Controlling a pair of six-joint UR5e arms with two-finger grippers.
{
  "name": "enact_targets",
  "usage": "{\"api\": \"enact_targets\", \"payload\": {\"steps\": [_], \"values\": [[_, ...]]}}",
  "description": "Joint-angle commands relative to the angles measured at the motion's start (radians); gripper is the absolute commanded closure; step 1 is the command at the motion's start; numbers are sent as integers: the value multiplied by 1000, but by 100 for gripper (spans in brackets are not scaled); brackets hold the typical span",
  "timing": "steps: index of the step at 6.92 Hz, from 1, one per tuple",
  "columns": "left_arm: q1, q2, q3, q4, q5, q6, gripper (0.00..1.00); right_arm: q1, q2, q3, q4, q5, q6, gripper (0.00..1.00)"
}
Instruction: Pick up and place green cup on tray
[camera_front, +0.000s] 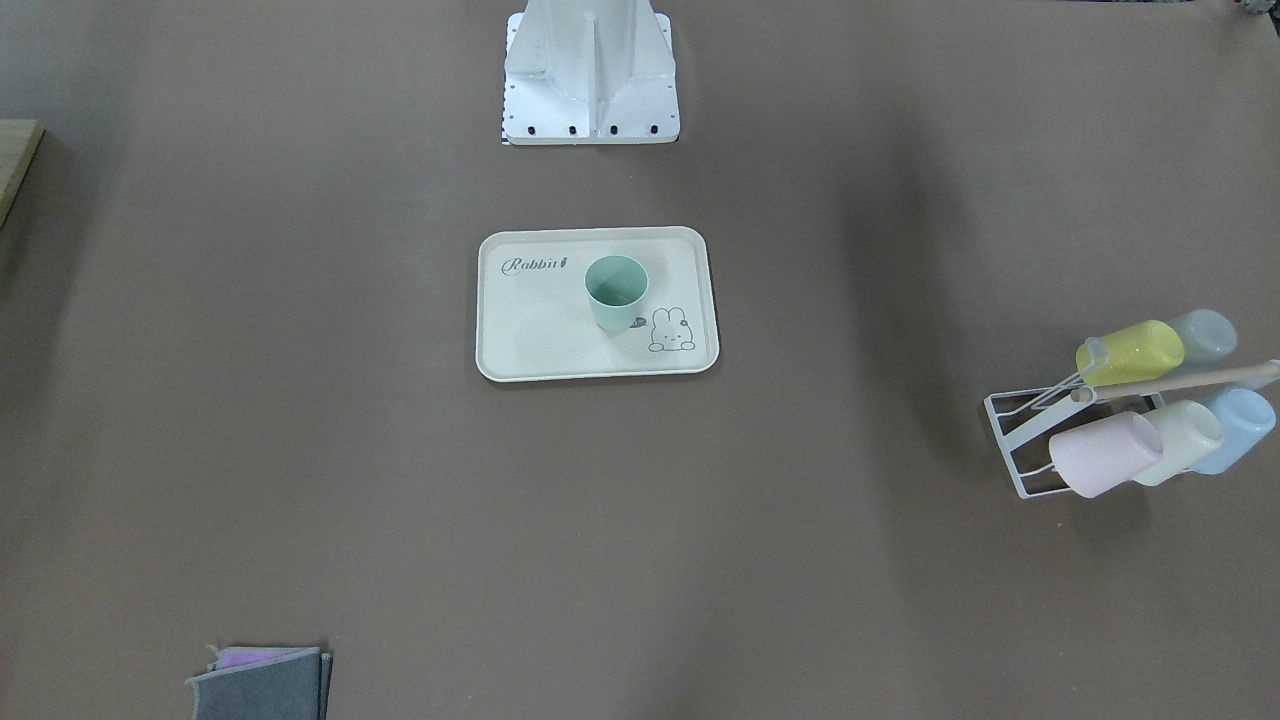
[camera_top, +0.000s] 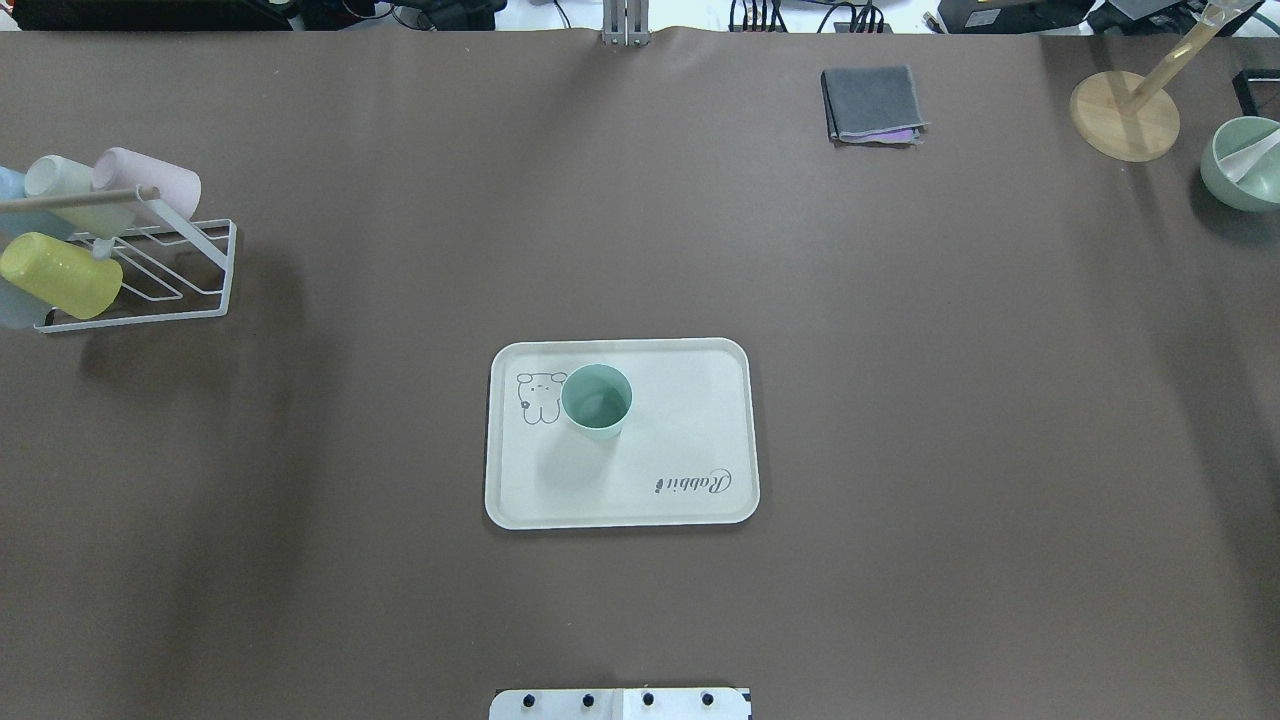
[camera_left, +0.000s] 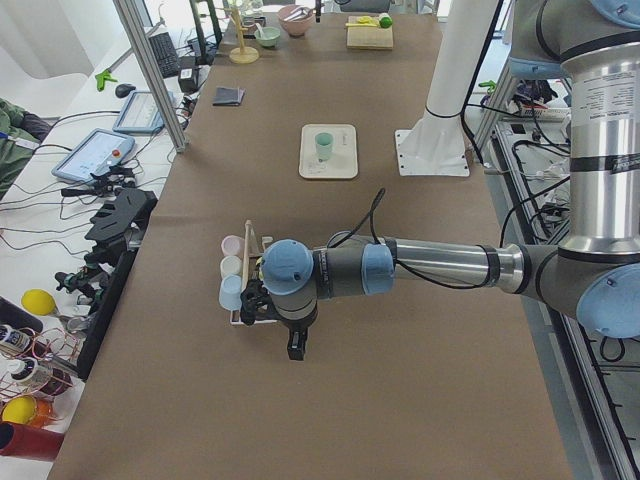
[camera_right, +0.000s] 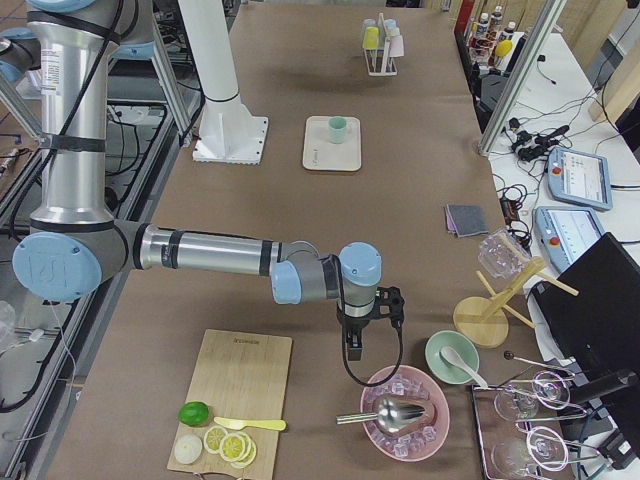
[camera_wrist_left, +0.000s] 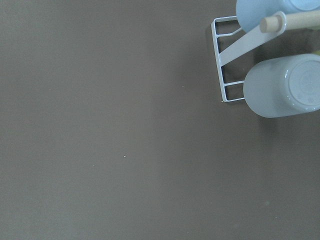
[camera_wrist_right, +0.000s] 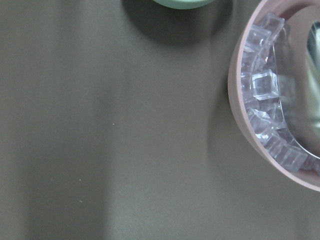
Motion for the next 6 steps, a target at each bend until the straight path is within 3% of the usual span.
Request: {"api": "enact_targets", "payload": {"steps": [1, 6], "values": [[0, 1, -7, 2, 0, 0, 1, 0, -4, -14, -1, -3, 1, 0], [0, 3, -6, 3, 6, 1, 1, 0, -1, -14, 7, -12, 1, 0]]}}
